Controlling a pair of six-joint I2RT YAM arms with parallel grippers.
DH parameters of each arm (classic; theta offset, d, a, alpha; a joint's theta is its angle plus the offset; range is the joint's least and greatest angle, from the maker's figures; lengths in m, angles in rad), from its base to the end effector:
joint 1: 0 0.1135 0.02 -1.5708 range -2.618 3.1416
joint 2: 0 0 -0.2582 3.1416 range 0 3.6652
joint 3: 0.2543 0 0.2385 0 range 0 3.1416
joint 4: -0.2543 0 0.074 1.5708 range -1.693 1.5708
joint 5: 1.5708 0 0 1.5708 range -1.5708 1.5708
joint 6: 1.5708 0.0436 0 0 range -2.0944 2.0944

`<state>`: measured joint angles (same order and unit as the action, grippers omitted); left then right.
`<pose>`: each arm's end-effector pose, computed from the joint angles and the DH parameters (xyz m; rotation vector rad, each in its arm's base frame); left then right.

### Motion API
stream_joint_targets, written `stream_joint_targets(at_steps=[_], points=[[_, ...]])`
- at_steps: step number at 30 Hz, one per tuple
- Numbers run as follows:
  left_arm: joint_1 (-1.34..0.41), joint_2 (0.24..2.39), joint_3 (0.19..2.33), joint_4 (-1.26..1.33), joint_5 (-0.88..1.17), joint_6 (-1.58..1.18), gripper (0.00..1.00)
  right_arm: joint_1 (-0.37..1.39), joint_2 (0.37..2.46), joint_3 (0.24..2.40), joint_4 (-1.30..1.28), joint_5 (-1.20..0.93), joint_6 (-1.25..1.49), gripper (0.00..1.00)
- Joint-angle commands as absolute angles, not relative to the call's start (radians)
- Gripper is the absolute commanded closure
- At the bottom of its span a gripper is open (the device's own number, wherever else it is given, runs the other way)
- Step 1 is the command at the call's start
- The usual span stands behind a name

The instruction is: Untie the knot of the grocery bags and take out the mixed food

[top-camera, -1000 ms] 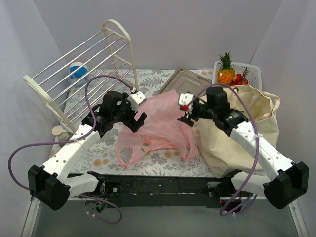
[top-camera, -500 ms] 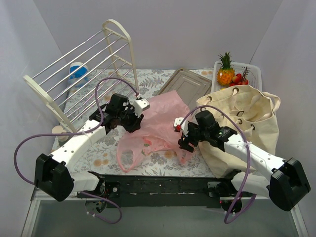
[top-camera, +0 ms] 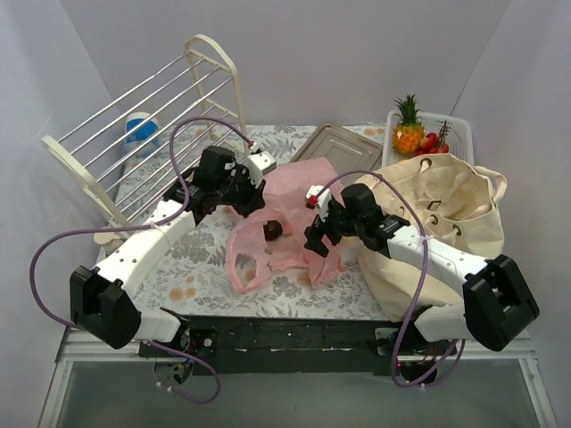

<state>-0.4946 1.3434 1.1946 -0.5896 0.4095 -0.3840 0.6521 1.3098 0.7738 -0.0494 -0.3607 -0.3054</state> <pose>0.2411 -0.1497 0.3134 0.3529 2.3863 -0.9031 0.2117 0.1810 0.2332 -1.1835 1.8211 0.5884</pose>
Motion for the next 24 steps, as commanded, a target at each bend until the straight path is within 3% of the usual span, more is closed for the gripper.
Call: stream_joint_targets(at_steps=[1, 4, 5, 7, 9, 10, 11, 15, 18, 19, 20, 22, 24], points=[[-0.495, 1.341, 1.246, -0.555, 0.433, -0.405, 1.0, 0.66, 1.348, 0.834, 0.054, -0.267, -0.215, 0.02], [-0.495, 1.327, 1.232, -0.558, 0.407, -0.397, 1.0, 0.661, 1.362, 0.842, 0.09, -0.076, -0.247, 0.21], [-0.495, 1.322, 1.226, -0.555, 0.394, -0.397, 1.0, 0.657, 1.367, 0.85, 0.095, -0.025, -0.271, 0.33], [-0.495, 1.304, 1.207, -0.552, 0.356, -0.394, 1.0, 0.617, 1.371, 0.87, 0.088, -0.043, -0.304, 0.42], [-0.495, 1.29, 1.19, -0.558, 0.335, -0.387, 1.0, 0.585, 1.378, 0.906, 0.08, -0.083, -0.311, 0.6], [-0.495, 1.282, 1.184, -0.563, 0.325, -0.379, 1.0, 0.556, 1.379, 0.916, 0.077, -0.103, -0.319, 0.74], [-0.495, 1.267, 1.174, -0.571, 0.31, -0.373, 1.0, 0.549, 1.381, 0.928, 0.078, -0.106, -0.334, 0.98], [-0.495, 1.235, 1.123, -0.572, 0.258, -0.359, 0.97, 0.506, 1.393, 0.998, 0.087, -0.132, -0.364, 0.99], [-0.495, 1.229, 1.082, -0.572, 0.239, -0.347, 0.81, 0.488, 1.416, 1.095, 0.081, -0.185, -0.361, 0.99], [-0.497, 1.229, 1.075, -0.571, 0.232, -0.347, 0.64, 0.488, 1.422, 1.136, 0.075, -0.202, -0.353, 0.99], [-0.495, 1.23, 1.062, -0.563, 0.226, -0.347, 0.57, 0.488, 1.44, 1.159, 0.069, -0.237, -0.344, 0.99], [-0.495, 1.232, 1.052, -0.551, 0.209, -0.345, 0.5, 0.489, 1.454, 1.193, 0.063, -0.268, -0.293, 0.99], [-0.495, 1.236, 1.043, -0.545, 0.184, -0.345, 0.49, 0.491, 1.456, 1.204, 0.064, -0.328, -0.269, 0.99]])
